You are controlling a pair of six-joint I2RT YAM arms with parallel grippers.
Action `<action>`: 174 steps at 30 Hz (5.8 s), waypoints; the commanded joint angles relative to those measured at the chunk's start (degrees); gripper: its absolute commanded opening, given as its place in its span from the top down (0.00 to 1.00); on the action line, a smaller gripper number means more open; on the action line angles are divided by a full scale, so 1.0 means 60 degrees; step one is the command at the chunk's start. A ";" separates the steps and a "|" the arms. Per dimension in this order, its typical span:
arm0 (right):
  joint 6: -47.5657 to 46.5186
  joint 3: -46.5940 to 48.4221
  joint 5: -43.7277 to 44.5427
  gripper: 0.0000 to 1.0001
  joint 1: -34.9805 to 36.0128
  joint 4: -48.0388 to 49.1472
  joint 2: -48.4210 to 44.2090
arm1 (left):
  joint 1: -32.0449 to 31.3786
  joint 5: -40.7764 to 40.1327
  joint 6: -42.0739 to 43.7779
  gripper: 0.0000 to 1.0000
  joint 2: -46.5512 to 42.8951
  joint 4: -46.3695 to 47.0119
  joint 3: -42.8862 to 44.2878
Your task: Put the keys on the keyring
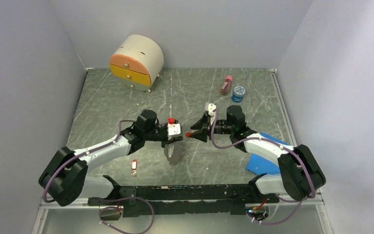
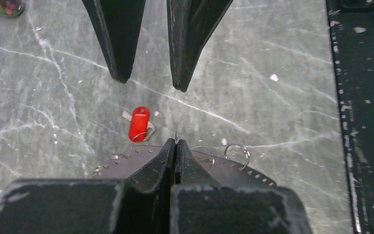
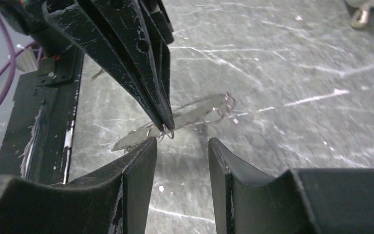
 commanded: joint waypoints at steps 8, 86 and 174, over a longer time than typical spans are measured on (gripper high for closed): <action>-0.1646 -0.0445 0.0167 0.59 0.1398 0.1067 -0.0337 | -0.0043 0.0734 -0.1817 0.97 -0.1345 0.2844 -0.1209; -0.0350 -0.0383 0.5474 1.00 -0.0365 -0.1497 -0.3999 | 0.0141 -0.6507 -1.2249 0.13 0.4119 -0.6862 0.5609; 0.1034 0.2480 0.1552 1.00 -0.0329 -0.3968 -0.0864 | 0.0178 -0.4652 -0.2248 0.97 -0.2137 -0.0144 0.0480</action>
